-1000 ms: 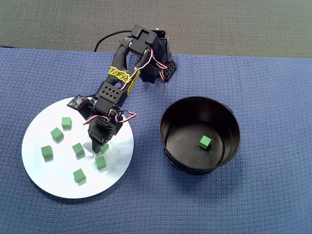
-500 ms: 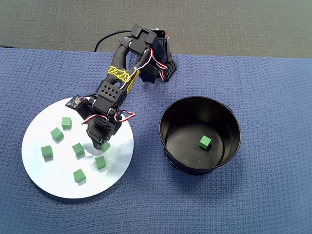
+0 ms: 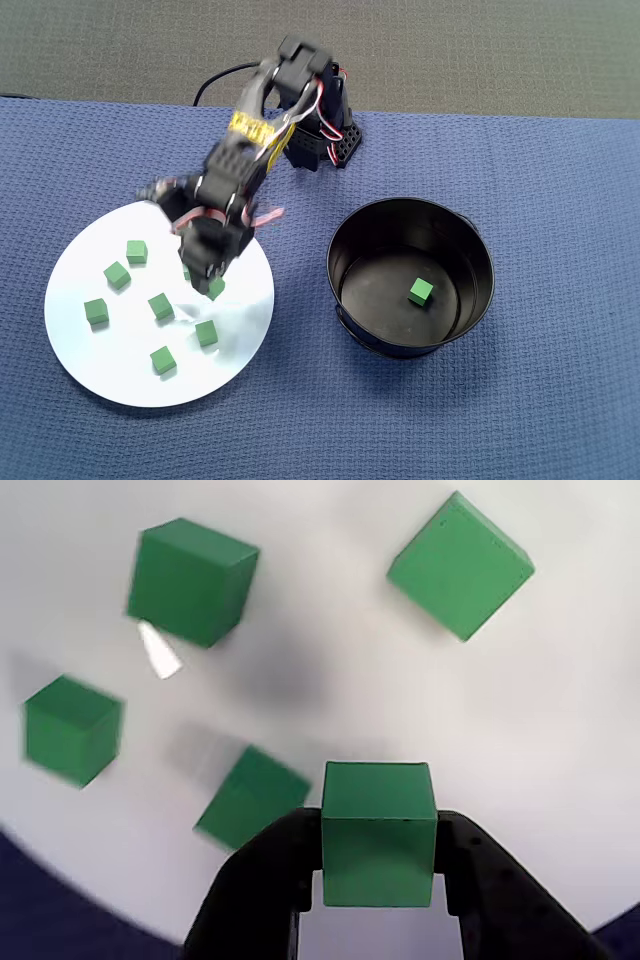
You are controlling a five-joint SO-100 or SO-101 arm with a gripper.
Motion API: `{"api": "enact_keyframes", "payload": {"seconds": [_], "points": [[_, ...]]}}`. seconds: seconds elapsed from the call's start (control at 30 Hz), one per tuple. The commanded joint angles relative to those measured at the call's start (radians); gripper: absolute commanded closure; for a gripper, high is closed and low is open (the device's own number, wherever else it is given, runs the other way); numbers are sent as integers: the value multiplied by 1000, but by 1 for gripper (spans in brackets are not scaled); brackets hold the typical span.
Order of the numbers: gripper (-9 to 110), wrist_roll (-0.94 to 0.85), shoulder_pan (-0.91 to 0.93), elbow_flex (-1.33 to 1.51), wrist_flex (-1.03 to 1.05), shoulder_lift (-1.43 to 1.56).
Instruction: Pick up the green cubes from the white plate and place them in the black recipient
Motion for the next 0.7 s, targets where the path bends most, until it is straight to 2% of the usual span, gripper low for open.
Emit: {"api": "enact_keyframes", "payload": {"seconds": [0.0, 0.3, 0.67], "points": [[102, 37, -81, -25, 129, 302], [102, 89, -311, 51, 124, 670], [102, 121, -765, 184, -81, 551]]}}
